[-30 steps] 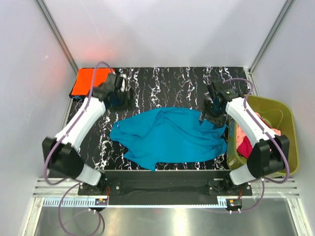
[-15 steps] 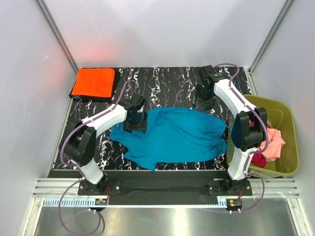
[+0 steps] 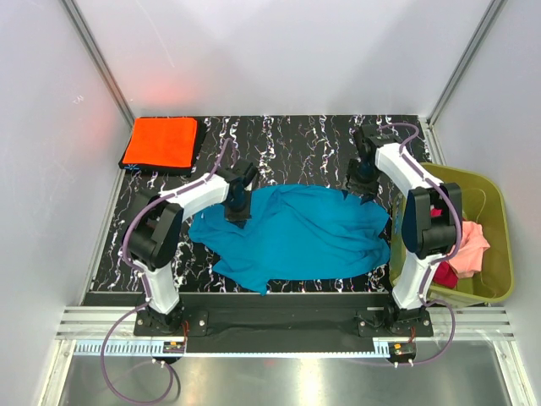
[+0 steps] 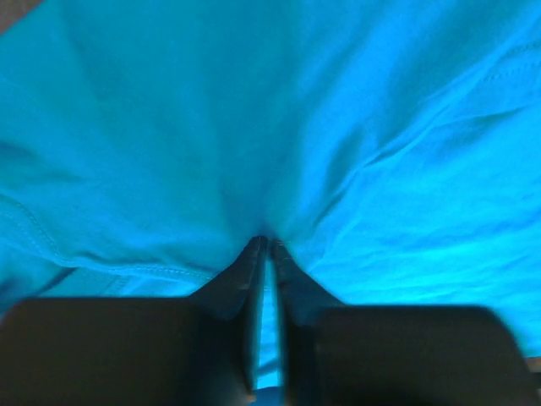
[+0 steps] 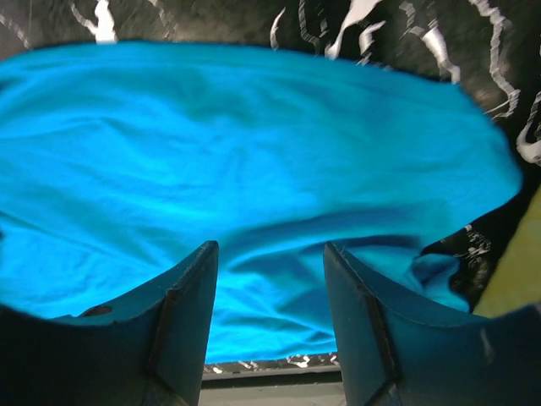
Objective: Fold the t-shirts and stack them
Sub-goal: Flatten the tshirt out
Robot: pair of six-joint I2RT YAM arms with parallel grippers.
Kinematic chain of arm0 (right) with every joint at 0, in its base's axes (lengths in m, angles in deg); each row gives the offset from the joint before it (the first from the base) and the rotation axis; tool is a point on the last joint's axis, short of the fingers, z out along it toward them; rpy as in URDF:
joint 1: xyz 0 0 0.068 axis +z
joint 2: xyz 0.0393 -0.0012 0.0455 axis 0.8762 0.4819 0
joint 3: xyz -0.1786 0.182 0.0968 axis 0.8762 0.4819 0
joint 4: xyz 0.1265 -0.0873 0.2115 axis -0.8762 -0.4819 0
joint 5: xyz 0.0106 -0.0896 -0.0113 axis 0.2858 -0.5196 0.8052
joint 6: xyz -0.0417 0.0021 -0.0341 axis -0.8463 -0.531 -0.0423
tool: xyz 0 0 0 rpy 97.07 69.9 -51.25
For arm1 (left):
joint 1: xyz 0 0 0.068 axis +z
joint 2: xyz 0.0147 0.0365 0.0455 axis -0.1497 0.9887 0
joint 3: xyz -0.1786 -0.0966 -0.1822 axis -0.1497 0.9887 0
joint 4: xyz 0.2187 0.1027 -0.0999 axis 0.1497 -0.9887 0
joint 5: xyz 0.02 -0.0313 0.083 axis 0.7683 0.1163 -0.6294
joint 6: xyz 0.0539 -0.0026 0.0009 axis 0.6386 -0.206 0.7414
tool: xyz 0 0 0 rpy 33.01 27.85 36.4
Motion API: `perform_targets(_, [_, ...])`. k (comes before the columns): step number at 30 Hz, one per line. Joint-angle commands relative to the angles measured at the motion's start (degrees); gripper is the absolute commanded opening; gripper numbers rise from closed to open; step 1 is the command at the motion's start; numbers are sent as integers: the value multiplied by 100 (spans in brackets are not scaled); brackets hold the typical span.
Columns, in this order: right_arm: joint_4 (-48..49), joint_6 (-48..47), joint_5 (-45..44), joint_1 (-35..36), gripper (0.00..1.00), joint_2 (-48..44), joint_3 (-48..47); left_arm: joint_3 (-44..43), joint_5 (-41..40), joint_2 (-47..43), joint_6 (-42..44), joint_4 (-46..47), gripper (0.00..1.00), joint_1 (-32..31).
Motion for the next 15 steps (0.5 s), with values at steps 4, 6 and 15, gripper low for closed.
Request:
perform_targets(4, [265,-214,134,-65,59,91,10,-153,-416,-497,101,-94,0,29])
perform_targets(6, [301,-188,126,-65,59,100,45,-144,-565,-726,101,-94,0,29])
perform_targets(15, [205,-91,591,-57,58,-102,133,-871,-1576,-1545,382,310,0,134])
